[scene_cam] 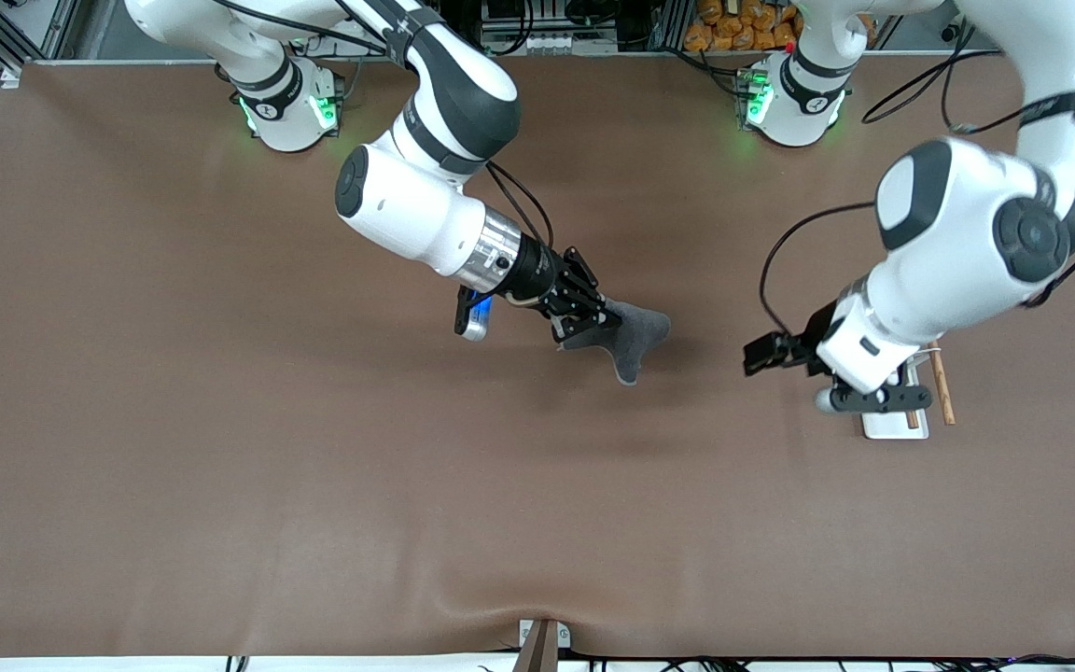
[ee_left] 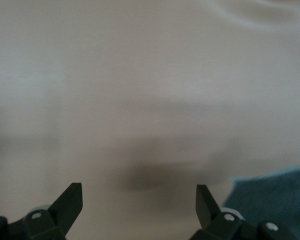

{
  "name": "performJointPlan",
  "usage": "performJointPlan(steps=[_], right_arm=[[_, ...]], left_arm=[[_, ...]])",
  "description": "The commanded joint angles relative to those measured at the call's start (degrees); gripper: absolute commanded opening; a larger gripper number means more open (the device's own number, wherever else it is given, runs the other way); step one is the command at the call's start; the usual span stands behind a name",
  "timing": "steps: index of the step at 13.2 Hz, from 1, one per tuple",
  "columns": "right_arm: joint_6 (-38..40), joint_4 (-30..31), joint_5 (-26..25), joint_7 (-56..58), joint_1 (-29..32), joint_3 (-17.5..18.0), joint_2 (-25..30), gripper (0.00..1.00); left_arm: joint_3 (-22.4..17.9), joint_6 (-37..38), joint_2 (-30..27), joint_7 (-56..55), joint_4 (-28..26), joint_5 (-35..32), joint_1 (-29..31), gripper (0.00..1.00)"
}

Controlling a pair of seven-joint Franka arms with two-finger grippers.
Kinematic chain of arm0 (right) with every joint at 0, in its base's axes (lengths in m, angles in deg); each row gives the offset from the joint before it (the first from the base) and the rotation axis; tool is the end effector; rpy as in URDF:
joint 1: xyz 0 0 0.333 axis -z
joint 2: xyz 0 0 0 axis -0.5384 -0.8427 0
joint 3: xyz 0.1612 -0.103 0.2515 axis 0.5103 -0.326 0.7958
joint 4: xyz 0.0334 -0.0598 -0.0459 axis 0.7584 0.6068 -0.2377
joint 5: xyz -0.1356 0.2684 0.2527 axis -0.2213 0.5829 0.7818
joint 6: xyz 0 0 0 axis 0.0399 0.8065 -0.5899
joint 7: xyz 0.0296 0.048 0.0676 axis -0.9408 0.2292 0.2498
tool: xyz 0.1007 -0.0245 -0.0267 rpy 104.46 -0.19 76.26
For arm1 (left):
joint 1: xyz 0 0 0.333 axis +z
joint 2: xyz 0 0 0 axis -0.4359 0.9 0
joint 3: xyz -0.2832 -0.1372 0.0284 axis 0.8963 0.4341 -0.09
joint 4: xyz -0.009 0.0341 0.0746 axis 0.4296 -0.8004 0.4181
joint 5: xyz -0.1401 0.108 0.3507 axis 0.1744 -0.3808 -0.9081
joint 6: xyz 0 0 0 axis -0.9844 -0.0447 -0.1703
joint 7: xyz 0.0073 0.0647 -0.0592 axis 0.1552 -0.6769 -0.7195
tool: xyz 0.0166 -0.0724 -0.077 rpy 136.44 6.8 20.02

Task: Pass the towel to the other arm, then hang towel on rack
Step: 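Carry the towel toward the middle while the left gripper reaches toward it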

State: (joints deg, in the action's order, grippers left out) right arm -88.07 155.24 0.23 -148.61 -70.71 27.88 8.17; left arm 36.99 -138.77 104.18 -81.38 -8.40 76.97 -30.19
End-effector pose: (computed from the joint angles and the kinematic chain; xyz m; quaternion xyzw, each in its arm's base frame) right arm 0.5578 0.4887 0.4494 -0.6508 0.6316 0.2280 0.3543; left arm 0.6375 -0.1870 0.4337 0.9869 0.0518 0.0035 0.1527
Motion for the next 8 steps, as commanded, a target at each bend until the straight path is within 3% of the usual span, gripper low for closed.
performJointPlan(steps=[1, 8], right_arm=[[0.38, -1.68, 1.25, -0.86, -0.71, -0.72, -0.61, 0.00], [0.82, -1.68, 1.07, -0.69, 0.08, -0.81, -0.52, 0.00]], left_arm=[[0.05, -3.29, 3.06, -2.78, 0.98, 7.43, -0.13, 1.00], [0.14, -5.32, 9.39, -9.99, 0.89, 21.15, -2.85, 1.00]])
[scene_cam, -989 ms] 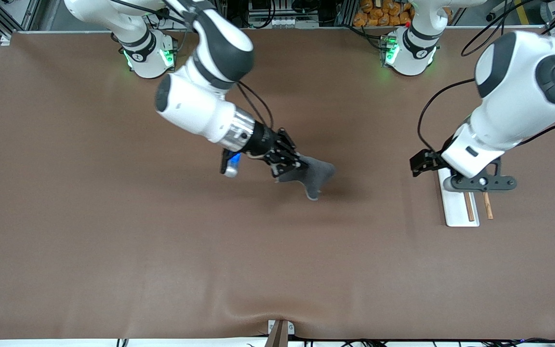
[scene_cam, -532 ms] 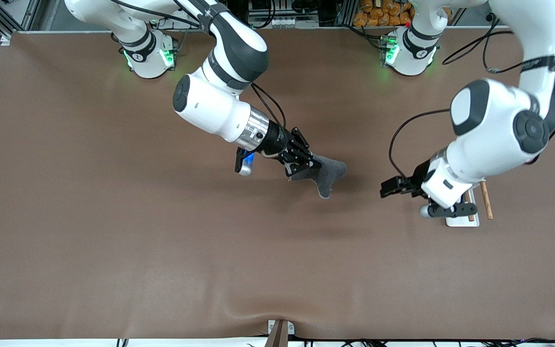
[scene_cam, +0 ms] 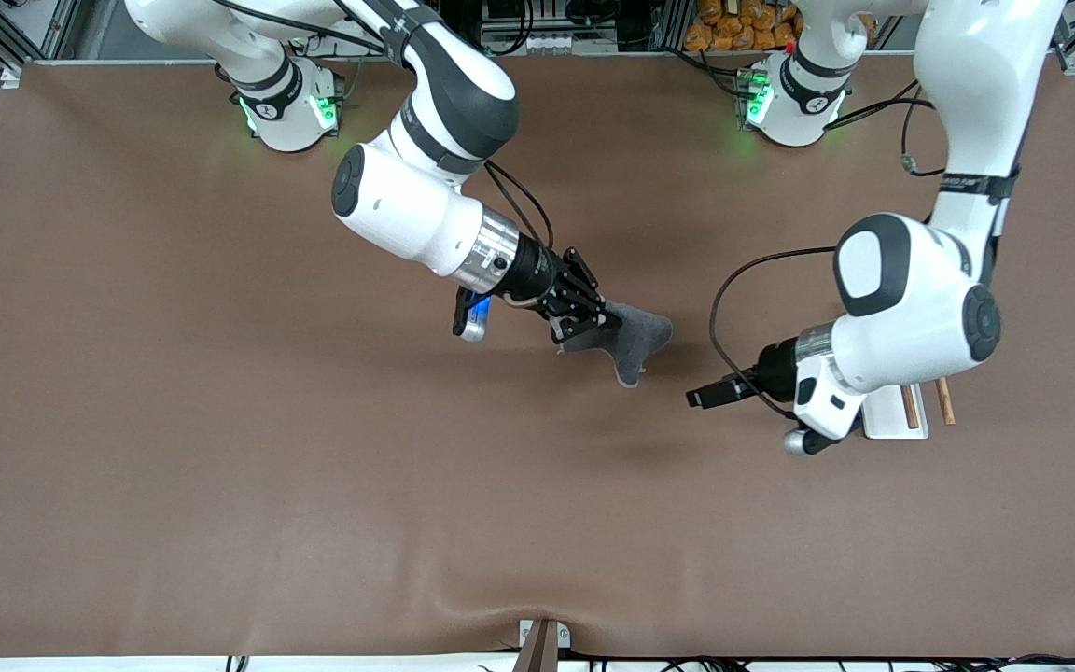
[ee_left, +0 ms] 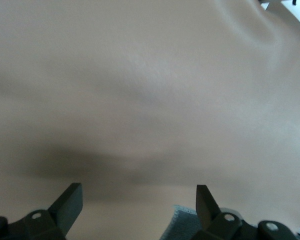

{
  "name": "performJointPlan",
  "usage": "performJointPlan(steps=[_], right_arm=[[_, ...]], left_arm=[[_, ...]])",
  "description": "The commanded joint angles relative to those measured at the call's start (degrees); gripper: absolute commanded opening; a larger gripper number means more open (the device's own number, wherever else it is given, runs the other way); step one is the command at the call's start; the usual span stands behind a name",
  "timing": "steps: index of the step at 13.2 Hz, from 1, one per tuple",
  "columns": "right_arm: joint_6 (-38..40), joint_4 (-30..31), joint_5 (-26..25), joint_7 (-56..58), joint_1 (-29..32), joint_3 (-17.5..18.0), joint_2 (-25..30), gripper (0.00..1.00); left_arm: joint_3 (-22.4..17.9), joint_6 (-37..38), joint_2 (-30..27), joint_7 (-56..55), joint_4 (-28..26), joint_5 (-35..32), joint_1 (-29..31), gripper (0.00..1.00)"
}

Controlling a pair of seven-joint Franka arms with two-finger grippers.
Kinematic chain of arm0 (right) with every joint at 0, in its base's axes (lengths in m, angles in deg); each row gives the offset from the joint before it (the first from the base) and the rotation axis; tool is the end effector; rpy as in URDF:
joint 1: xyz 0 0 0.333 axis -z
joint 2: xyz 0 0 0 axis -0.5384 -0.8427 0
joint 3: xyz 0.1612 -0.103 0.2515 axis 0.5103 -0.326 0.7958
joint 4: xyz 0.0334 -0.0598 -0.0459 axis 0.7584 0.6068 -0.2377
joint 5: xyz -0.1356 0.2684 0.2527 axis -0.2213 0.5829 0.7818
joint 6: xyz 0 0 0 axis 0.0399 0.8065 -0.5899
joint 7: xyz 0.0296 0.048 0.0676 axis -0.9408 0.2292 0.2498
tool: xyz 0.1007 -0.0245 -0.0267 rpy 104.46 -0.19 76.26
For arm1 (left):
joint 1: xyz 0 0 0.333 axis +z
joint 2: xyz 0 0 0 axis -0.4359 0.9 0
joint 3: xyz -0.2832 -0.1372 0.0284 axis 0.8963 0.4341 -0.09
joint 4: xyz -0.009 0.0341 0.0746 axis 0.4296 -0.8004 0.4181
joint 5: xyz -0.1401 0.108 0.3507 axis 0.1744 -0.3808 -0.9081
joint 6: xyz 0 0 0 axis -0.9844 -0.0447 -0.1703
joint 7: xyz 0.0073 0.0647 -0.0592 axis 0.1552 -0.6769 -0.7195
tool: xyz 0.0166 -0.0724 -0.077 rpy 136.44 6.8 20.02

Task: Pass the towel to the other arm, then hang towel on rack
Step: 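Move the left gripper onto the towel's free end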

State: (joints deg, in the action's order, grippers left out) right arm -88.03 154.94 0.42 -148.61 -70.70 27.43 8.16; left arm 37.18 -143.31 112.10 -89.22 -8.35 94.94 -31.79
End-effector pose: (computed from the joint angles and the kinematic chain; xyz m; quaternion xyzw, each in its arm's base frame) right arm 0.5614 0.4855 0.4517 -0.6482 0.6333 0.2262 0.3571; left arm 0.6473 -0.2185 0.3558 0.9384 0.1993 -0.0867 0.2687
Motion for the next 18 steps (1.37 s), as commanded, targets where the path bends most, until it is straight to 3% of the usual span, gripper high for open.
performJointPlan(steps=[1, 6, 13, 18], right_arm=[[0.88, -1.38, 0.79, -0.69, 0.07, -0.36, -0.43, 0.00], [1.14, -1.30, 0.44, -0.69, 0.07, -0.36, -0.43, 0.00], [2.54, -0.86, 0.09, -0.69, 0.07, -0.45, -0.25, 0.00], [4.13, -0.77, 0.00, -0.60, 0.07, -0.53, -0.16, 0.00]], left_arm=[[-0.05, -0.77, 2.17, -2.60, 0.84, 5.90, -1.35, 1.00], [0.03, -0.51, 3.75, -7.43, 0.75, 9.08, -4.34, 1.00], [0.04, -0.51, 6.74, -8.05, 0.75, 18.57, -5.39, 1.00], [0.74, 2.37, 5.78, -13.94, 0.75, 18.67, -5.04, 1.00]])
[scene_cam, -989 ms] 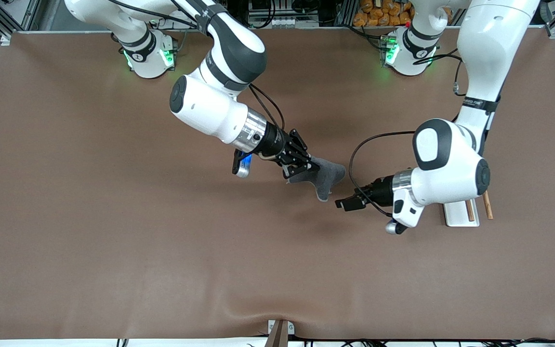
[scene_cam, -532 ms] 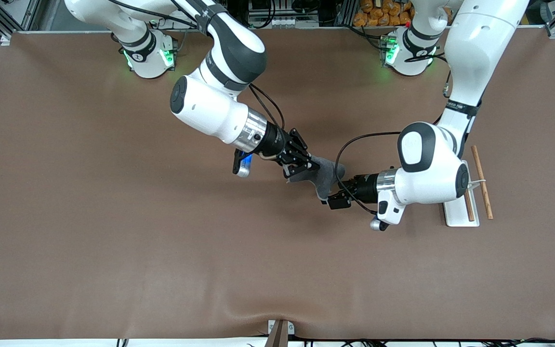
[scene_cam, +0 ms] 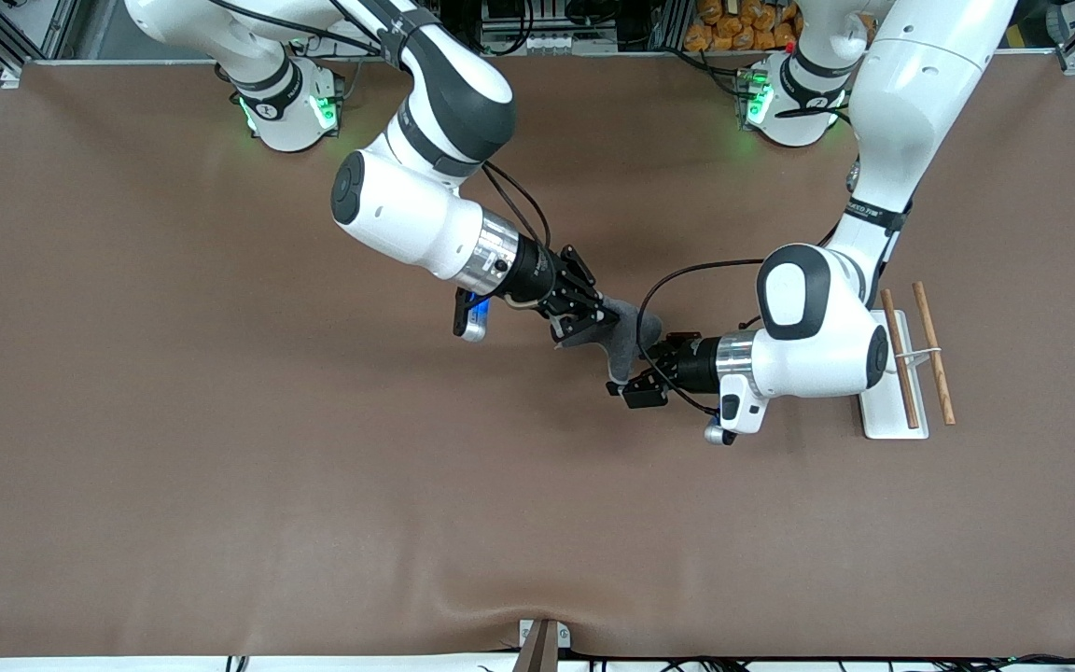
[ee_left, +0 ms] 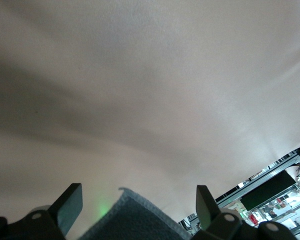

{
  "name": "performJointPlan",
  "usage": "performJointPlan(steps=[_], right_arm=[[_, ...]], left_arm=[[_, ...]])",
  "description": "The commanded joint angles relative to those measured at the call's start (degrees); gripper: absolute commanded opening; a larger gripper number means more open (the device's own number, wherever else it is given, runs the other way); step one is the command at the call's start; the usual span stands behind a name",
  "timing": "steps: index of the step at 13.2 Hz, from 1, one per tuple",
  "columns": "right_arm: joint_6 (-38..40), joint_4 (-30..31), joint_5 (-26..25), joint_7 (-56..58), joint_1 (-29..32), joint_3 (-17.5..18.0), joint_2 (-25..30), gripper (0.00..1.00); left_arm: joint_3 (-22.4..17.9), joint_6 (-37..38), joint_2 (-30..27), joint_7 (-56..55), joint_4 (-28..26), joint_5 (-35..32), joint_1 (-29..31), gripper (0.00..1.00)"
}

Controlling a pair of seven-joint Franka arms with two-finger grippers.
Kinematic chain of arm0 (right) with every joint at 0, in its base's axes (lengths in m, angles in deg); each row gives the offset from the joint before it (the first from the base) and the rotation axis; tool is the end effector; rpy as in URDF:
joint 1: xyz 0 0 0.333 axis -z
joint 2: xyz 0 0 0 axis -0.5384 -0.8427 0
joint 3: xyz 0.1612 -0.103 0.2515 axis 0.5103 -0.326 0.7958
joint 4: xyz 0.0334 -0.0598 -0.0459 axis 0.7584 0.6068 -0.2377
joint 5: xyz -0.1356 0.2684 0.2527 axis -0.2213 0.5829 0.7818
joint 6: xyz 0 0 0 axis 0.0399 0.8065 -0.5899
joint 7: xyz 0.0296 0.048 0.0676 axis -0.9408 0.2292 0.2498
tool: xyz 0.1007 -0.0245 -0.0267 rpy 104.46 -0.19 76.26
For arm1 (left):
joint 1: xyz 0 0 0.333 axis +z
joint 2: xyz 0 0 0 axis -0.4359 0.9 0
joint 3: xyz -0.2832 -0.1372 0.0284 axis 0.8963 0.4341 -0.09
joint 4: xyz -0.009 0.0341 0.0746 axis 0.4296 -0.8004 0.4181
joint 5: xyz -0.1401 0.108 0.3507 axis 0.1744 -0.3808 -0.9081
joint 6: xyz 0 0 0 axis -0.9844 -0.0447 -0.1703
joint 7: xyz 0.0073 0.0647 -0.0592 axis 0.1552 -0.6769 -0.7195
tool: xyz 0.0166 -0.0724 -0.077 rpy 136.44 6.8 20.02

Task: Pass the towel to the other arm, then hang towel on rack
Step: 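Move the left gripper onto the towel's free end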

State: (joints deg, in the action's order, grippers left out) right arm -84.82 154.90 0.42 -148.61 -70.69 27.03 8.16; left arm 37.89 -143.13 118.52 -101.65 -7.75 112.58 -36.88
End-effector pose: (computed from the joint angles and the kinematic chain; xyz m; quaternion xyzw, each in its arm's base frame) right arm 0.5591 0.4858 0.4473 -0.6573 0.6298 0.2392 0.3378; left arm 0.6247 -0.2922 0.2945 0.8482 0.3414 -0.2328 0.3315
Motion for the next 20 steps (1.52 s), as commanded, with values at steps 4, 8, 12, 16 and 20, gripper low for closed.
performJointPlan(steps=[4, 8, 12, 16, 20], right_arm=[[1.09, -0.64, 0.00, -0.60, 0.15, -0.22, -0.16, 0.00], [1.18, -0.64, 0.00, -0.60, 0.24, -0.22, -0.16, 0.00], [1.18, -0.73, 0.00, -0.51, 0.32, -0.31, -0.08, 0.00], [1.18, -0.73, 0.00, -0.51, 0.32, -0.31, -0.08, 0.00], [1.27, -0.73, 0.00, -0.51, 0.32, -0.40, -0.08, 0.00]], left_arm=[[-0.05, 5.98, -1.08, -1.42, 0.15, 0.77, 0.93, 1.00], [-0.14, 6.16, -1.08, -1.07, 0.33, 0.41, 1.11, 0.64], [-0.05, 6.16, -1.17, -1.34, 0.33, 0.50, 1.20, 0.82], [-0.05, 6.60, -1.43, -1.25, 0.42, 1.02, 2.51, 0.85], [0.12, 11.08, -1.61, -0.90, 1.03, 1.38, 4.89, 0.85]])
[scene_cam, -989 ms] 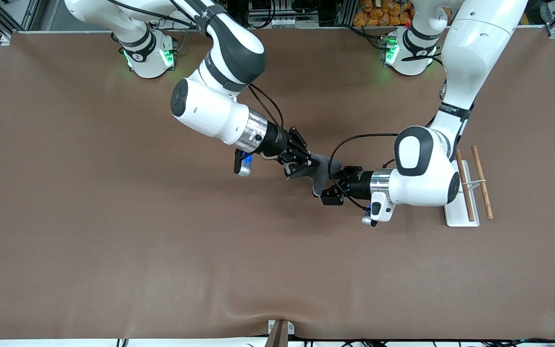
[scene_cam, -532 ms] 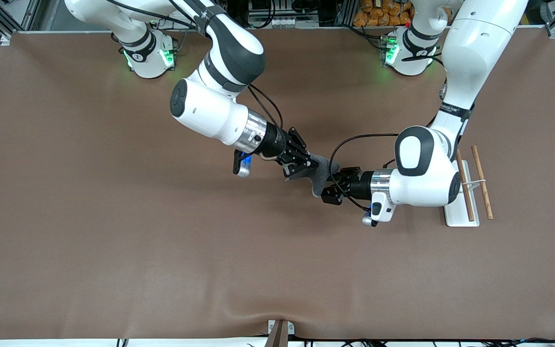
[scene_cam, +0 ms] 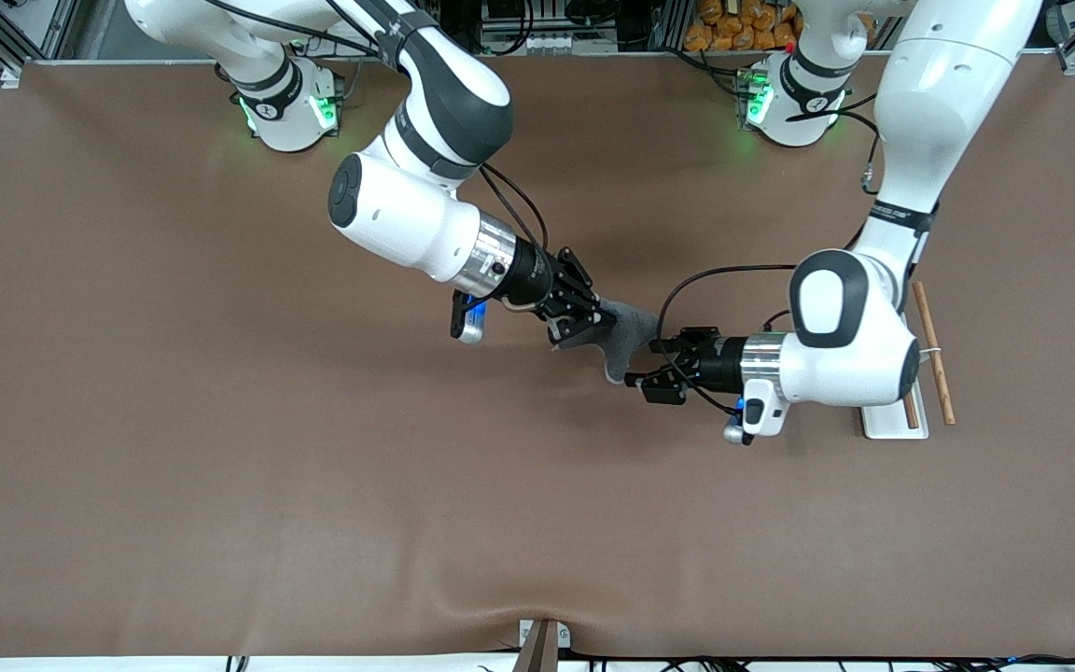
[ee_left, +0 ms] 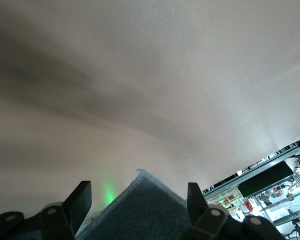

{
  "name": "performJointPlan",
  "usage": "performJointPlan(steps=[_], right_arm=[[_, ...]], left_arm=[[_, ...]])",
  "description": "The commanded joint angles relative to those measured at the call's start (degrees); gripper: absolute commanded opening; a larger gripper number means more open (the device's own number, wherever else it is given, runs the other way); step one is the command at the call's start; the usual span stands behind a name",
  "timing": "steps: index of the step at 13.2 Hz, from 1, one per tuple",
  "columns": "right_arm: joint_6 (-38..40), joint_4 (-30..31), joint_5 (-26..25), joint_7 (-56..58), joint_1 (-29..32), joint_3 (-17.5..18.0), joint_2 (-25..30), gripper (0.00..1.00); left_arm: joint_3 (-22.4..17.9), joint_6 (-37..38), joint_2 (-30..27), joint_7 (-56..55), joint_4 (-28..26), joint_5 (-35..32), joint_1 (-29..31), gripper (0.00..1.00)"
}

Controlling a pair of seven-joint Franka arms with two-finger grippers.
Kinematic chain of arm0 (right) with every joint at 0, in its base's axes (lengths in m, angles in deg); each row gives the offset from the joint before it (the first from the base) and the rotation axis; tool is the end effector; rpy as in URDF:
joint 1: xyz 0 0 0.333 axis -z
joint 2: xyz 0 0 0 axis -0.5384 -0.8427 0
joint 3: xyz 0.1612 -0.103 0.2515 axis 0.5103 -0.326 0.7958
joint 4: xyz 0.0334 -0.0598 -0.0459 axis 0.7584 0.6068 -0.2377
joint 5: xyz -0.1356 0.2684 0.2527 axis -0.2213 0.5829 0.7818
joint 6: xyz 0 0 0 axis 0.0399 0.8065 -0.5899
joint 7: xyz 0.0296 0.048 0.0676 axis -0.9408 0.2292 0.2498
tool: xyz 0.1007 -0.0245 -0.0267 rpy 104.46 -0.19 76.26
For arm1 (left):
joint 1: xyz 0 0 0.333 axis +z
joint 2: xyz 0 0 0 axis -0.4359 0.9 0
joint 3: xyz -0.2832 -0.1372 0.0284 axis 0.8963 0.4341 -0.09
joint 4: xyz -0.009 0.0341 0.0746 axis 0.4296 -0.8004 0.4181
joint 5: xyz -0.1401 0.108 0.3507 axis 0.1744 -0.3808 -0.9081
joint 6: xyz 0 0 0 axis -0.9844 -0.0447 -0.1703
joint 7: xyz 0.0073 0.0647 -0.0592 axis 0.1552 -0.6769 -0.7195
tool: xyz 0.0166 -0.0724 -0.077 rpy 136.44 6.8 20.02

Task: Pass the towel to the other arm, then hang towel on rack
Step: 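Close the left gripper on the towel end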

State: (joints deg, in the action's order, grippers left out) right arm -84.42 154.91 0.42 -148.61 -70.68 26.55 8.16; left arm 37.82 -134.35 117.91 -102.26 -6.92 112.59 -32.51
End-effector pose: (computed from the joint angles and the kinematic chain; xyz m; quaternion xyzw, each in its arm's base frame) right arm 0.5618 0.4824 0.4465 -0.6571 0.6315 0.2380 0.3359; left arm 0.6316 -0.2542 0.3042 0.8339 0.3424 -0.2799 0.3302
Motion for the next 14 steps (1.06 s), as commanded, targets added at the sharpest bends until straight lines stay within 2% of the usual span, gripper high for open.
performJointPlan(steps=[1, 7, 14], right_arm=[[0.87, -0.74, 0.00, -0.51, 0.49, 0.08, -0.07, 0.00], [2.98, -0.91, -0.08, -0.60, 0.84, 0.08, 0.01, 0.00], [3.07, -1.00, -0.17, -0.51, 1.11, 0.08, 0.01, 0.00]], left_arm=[[0.19, 3.09, -1.00, -0.20, 0.20, 1.46, 0.51, 0.85], [0.10, 6.08, -0.82, 0.16, 0.02, 3.48, 0.51, 0.80], [0.01, 7.67, 0.14, 1.65, -0.85, 3.39, 0.51, 0.81]])
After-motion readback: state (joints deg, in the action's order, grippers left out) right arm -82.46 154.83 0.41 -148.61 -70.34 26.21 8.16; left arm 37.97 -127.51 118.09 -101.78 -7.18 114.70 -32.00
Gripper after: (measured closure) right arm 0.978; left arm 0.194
